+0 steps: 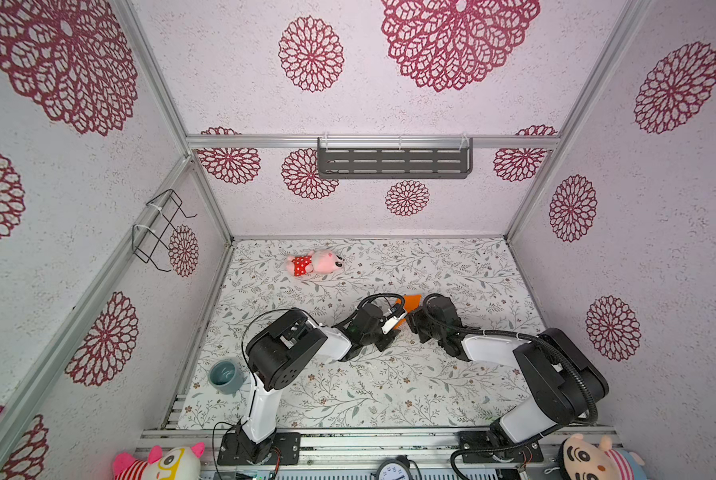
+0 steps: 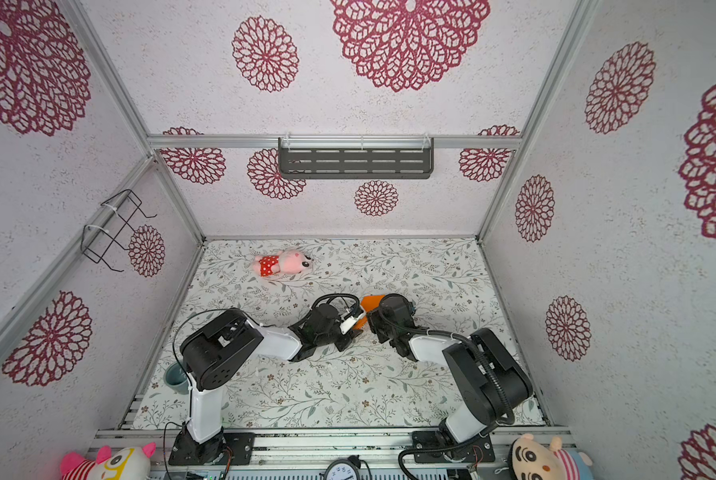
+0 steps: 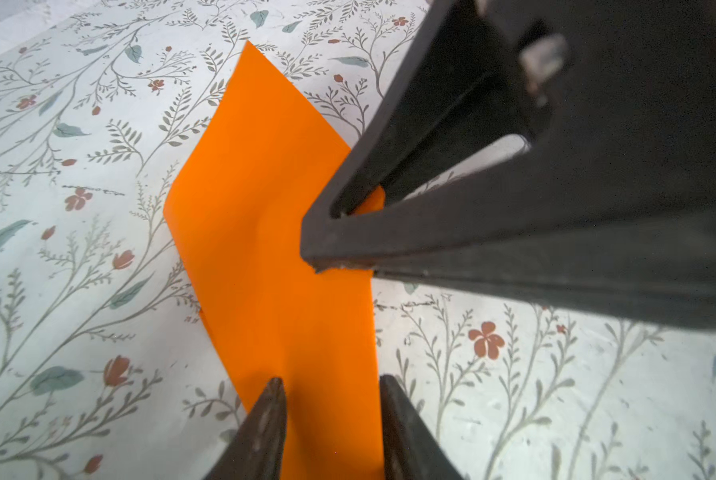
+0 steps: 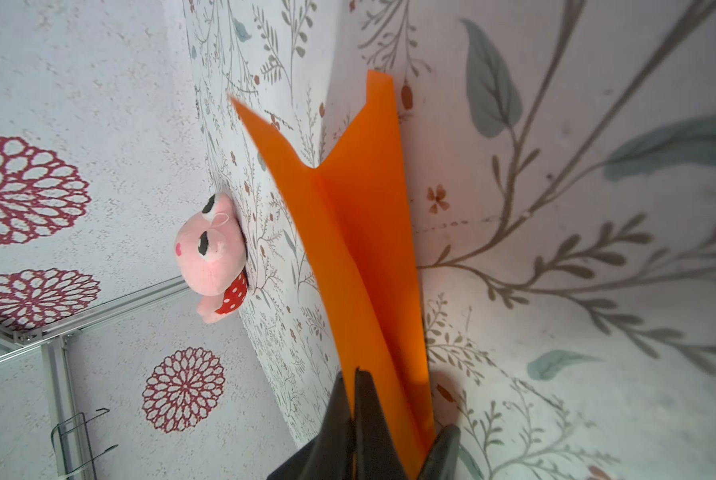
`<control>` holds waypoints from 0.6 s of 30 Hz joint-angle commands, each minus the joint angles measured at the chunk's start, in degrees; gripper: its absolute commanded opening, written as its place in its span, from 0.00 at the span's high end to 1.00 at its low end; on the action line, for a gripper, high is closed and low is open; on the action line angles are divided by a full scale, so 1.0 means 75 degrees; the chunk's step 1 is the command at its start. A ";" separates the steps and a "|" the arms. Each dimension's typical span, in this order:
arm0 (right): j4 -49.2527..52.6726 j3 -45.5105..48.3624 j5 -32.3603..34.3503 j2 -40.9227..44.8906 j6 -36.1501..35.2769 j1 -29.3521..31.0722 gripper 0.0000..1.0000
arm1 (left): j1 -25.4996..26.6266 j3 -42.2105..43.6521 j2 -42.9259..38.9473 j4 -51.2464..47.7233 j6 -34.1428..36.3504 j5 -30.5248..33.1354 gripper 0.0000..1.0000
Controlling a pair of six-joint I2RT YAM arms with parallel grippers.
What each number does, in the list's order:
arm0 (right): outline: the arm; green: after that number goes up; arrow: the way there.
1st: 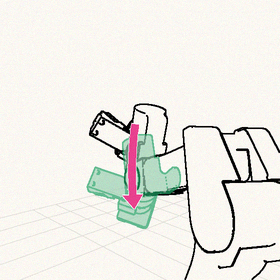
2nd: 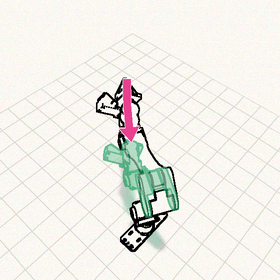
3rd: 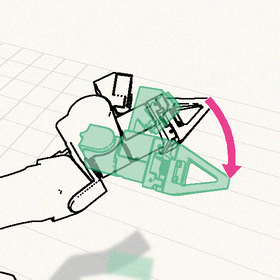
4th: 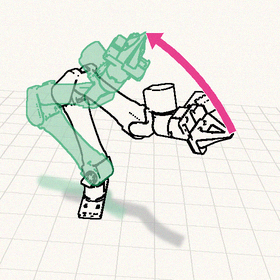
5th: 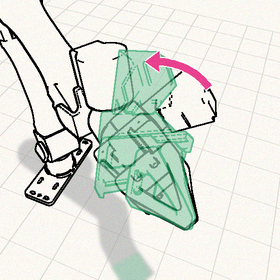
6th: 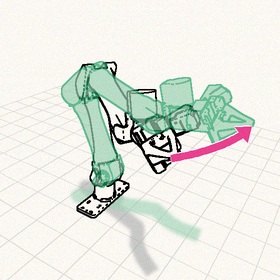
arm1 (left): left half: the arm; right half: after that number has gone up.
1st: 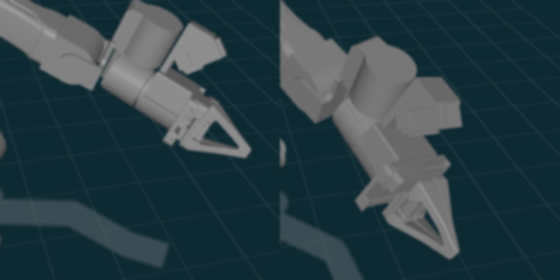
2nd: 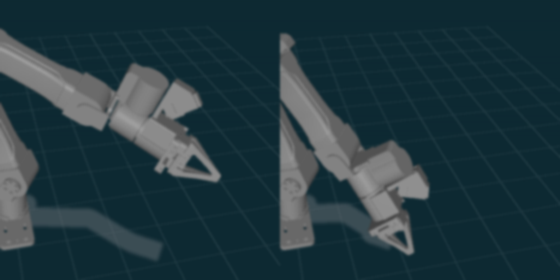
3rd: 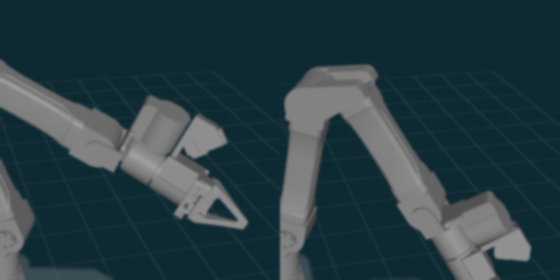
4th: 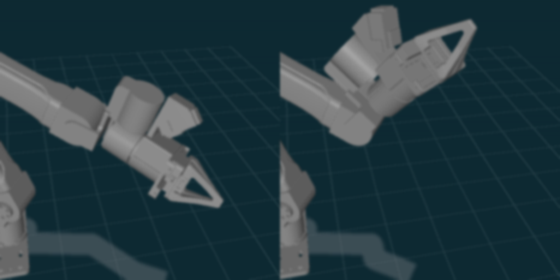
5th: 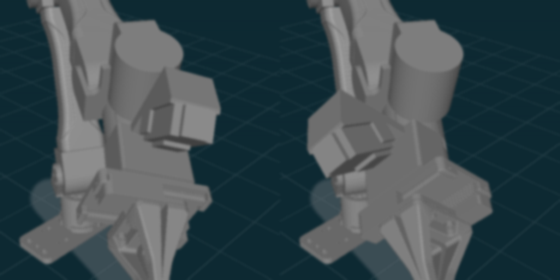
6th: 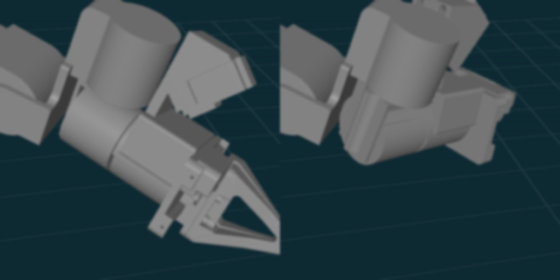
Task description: Fold a paper plane with a square sheet of paper (pick it up from the middle)
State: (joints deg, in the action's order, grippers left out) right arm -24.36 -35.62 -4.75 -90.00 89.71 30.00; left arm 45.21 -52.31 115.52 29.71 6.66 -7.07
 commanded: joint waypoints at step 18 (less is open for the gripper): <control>0.0050 -0.0150 -0.0232 -0.0270 0.0355 -0.0041 0.93 | -0.0051 0.0085 -0.0134 0.0234 0.0198 -0.0159 0.75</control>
State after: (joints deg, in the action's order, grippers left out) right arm -23.24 -35.77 -6.17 -91.64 90.74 29.95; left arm 45.17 -51.66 115.26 30.96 7.09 -7.75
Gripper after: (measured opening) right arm 0.074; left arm 0.262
